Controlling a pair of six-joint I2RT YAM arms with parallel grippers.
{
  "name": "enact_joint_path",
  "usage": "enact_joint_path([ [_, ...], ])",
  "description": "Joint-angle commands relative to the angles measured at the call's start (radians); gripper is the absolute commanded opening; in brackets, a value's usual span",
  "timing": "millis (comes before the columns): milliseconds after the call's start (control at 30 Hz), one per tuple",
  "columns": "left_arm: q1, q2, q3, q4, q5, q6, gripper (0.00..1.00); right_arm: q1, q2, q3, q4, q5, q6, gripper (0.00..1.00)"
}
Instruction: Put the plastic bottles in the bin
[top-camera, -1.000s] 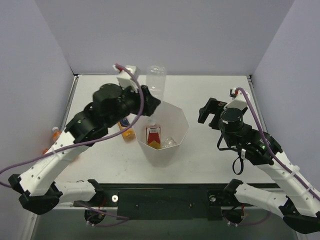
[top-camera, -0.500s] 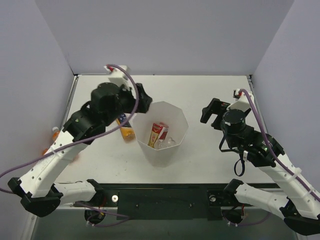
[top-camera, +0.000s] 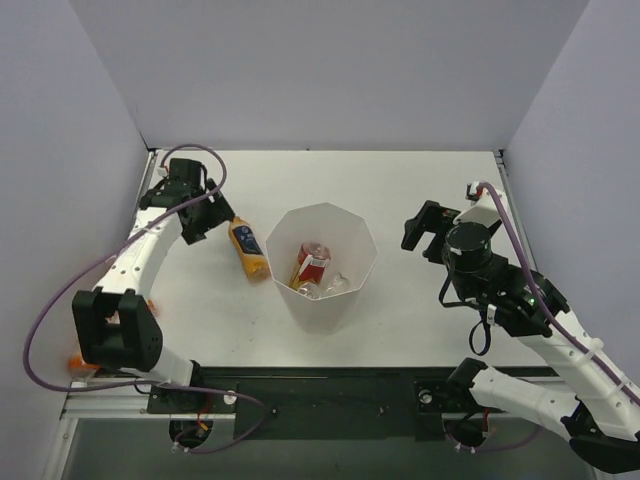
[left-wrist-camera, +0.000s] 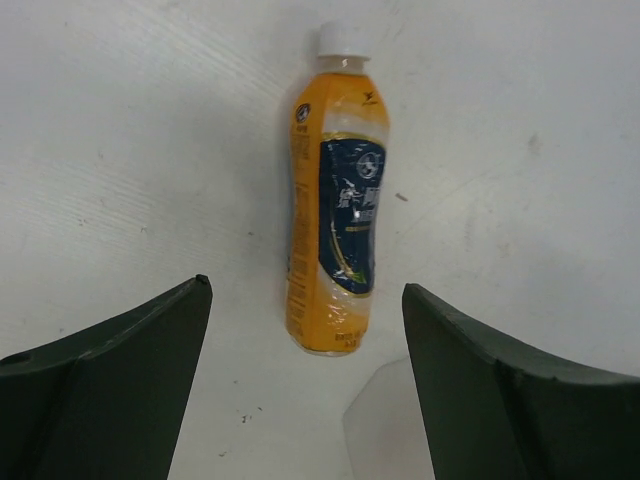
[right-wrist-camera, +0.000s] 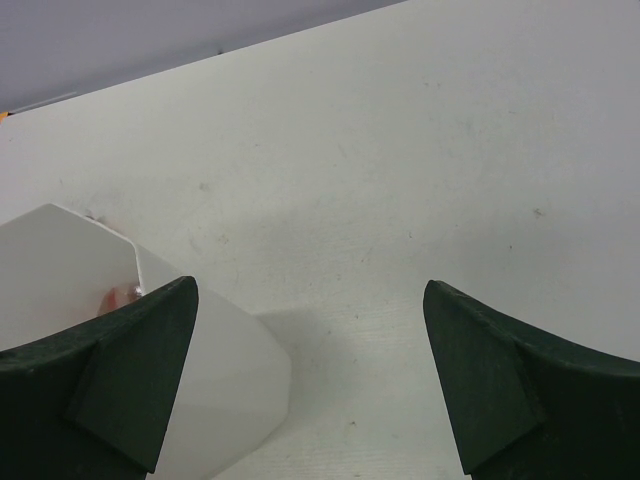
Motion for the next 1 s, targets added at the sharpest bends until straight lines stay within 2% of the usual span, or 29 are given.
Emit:
enact_joint_path([
  [0,-0.038,0.078,-0.029,0.019,-0.022,-0.045,0.9,-0.008,-0.03,-0.015,0.0,0.016,0.006,0.89],
  [333,-0.133,0.266,0.005,0.048,-0.102,-0.06,0.93,-0.006,-0.017,-0.018,-0.011,0.009,0.012,0.89],
  [433,-0.179,0.335,0.042,0.023,-0.224,-0.074,0.93,-0.006,-0.016,-0.015,-0.012,0.005,0.009,0.89],
  [567,-0.219,0.433,0.105,-0.012,-0.251,-0.12,0.93,-0.008,-0.014,-0.006,-0.021,0.012,0.004,0.89],
  [633,-0.227,0.47,0.102,0.0,-0.257,-0.125,0.9,-0.006,-0.02,-0.006,-0.024,0.016,0.004,0.89],
  [767,-0.231,0.504,0.1,-0.006,-0.268,-0.123,0.7,-0.008,-0.04,-0.02,-0.034,0.028,0.011,0.89],
  [967,-0.228,0.412,0.114,0.0,-0.277,-0.08,0.56,-0.008,-0.036,-0.023,-0.038,0.034,0.006,0.89],
])
